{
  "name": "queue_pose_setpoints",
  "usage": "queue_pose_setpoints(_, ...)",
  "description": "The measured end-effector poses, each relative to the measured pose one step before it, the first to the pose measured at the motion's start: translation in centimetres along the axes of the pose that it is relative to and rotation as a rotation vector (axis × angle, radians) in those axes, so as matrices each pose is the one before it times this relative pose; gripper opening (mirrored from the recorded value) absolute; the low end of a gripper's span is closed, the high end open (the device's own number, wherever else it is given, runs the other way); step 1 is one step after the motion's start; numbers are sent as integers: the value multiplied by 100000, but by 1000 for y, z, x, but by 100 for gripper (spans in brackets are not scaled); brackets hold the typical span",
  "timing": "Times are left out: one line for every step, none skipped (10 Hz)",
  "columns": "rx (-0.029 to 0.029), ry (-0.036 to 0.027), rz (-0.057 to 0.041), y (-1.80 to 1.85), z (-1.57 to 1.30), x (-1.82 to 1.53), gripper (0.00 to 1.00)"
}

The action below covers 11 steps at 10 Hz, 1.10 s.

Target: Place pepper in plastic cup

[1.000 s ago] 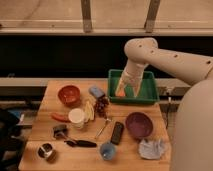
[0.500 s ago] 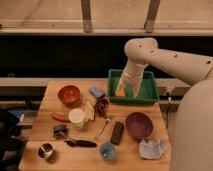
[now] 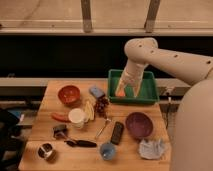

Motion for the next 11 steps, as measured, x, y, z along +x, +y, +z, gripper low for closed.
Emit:
queue_pose_setpoints(-1, -15, 2, 0, -8, -2, 61)
queue_pose_setpoints(5, 11, -6, 0, 9, -1, 61)
queue_pose_setpoints(-7, -4, 3, 2, -4, 1, 61)
queue_pose_setpoints(-3, -4, 2, 1, -2, -1, 61)
queue_pose_setpoints(-68, 35, -64, -24, -1, 25, 61)
queue_pose_setpoints(-564, -521, -257, -27, -154, 3, 61)
queue_pose_setpoints(29, -1959, -2151, 80, -335, -8, 61)
queue_pose_setpoints(-741, -2336, -4514, 783, -652, -145, 61)
queue_pose_setpoints(-617, -1370, -4706, 1185, -332, -208, 61)
queue_pose_setpoints(-556, -1075, -5993, 1926, -34, -242, 61)
queue_pose_setpoints(-379, -738, -6207, 2170, 40, -405, 61)
